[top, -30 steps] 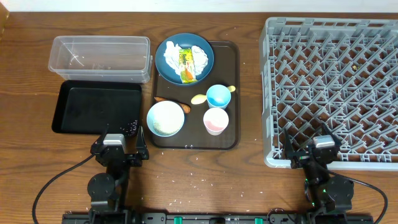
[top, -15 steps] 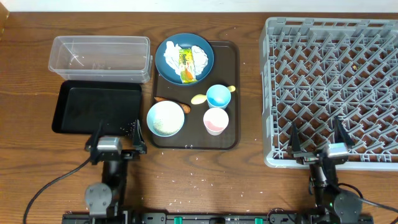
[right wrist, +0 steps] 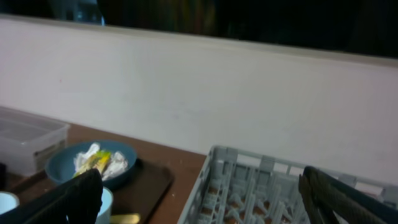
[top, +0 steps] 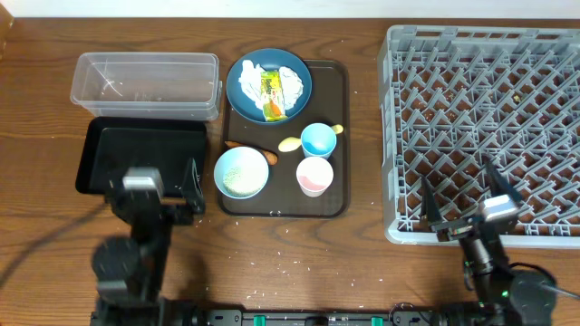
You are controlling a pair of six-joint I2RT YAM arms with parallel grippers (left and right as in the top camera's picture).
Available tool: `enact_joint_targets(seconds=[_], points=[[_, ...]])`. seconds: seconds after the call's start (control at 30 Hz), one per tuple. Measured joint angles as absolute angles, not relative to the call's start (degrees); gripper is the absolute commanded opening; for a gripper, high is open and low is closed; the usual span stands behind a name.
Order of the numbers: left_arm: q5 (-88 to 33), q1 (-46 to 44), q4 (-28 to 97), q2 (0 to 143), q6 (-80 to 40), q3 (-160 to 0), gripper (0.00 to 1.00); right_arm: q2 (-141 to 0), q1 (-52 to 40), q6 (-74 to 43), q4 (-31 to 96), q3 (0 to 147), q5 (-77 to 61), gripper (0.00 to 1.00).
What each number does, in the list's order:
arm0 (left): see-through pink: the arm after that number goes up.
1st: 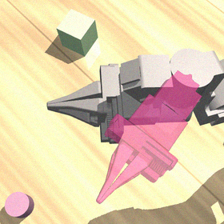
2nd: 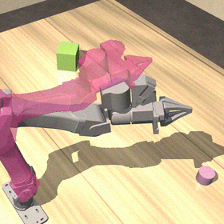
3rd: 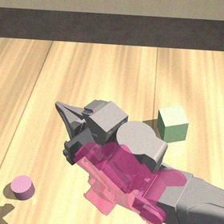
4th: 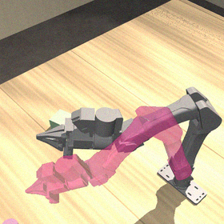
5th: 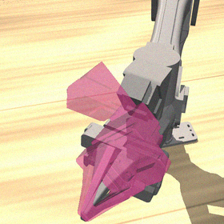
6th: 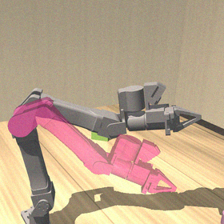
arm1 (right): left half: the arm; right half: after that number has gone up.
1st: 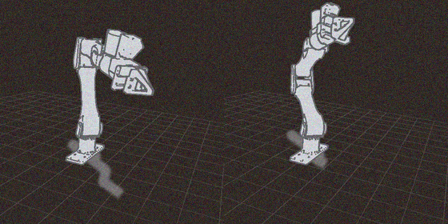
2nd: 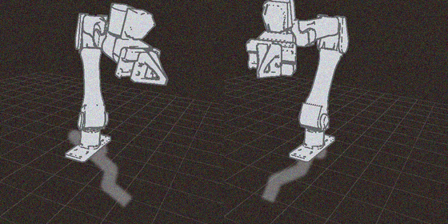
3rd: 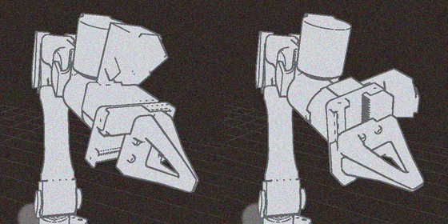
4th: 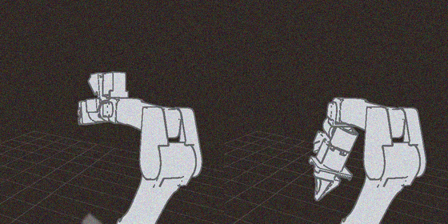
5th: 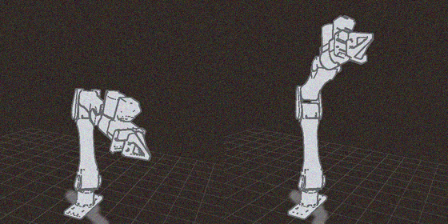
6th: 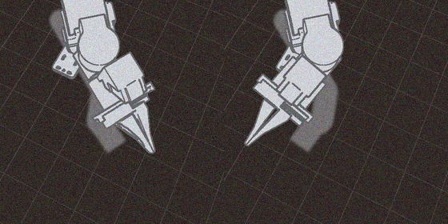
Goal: Sort waste into correct bins and load items into the dishwasher rack
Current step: 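Reach the left gripper to the blue plate and grasp the paper waste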
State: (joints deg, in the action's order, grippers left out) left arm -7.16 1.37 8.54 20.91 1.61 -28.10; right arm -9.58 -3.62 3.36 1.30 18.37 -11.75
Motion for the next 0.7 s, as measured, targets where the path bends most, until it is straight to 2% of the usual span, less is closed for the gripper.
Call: enact_joint_targets(seconds=[0.23,0.4,0.57,0.7], points=[[-10.46,0.1,33.47,51.99,1.85,-60.49,0.91,-31.0,-3.6,4.51,20.91,41.43,-16.84,0.99],[-10.55,-6.35,47.09,77.06,3.4,-85.1,0.91,-45.5,-3.62,5.04,34.26,55.0,-19.16,0.99],[-10.09,-13.82,47.09,98.74,4.78,-103.07,0.91,-53.49,-3.62,4.16,37.21,59.57,-21.43,0.99],[-10.17,-17.32,39.77,109.03,4.78,-105.12,0.91,-56.25,-3.6,3.6,39.99,59.57,-23.24,0.99]])
